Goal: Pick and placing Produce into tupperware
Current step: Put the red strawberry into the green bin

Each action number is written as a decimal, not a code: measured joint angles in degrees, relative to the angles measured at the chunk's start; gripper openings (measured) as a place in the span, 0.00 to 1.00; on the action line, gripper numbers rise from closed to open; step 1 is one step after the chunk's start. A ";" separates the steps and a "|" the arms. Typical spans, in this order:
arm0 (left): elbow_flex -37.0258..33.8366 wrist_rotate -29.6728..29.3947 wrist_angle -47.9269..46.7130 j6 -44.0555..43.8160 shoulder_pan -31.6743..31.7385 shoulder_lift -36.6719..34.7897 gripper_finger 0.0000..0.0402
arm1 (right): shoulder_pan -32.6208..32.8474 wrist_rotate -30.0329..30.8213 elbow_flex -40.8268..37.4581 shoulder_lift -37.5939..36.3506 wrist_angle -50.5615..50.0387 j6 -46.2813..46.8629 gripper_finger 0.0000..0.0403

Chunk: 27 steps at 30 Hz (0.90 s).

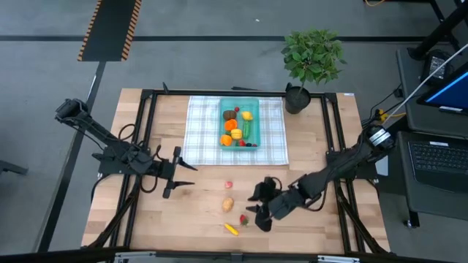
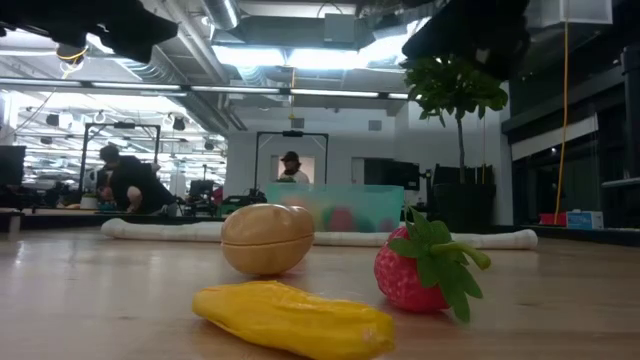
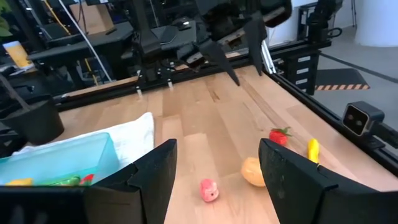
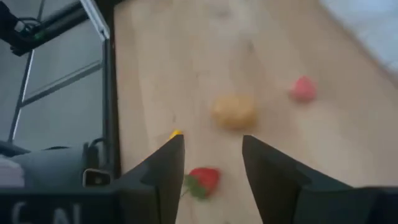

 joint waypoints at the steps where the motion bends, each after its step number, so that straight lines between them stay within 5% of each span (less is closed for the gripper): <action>1: 0.00 0.00 -0.03 -0.06 -0.09 0.00 0.55 | 0.08 -0.82 1.22 1.11 -1.06 0.91 0.41; 8: 0.00 -0.01 -0.30 -0.97 -1.05 0.07 0.55 | 0.12 -3.01 8.32 7.83 -9.21 9.43 0.45; 19: 0.00 0.02 -1.81 -1.77 -2.94 0.24 0.55 | 0.06 -12.37 9.22 15.62 -6.83 25.65 0.66; 27: 0.00 0.12 -3.20 -1.82 -2.93 0.24 0.55 | -0.53 -12.75 9.21 18.08 -1.98 27.16 0.71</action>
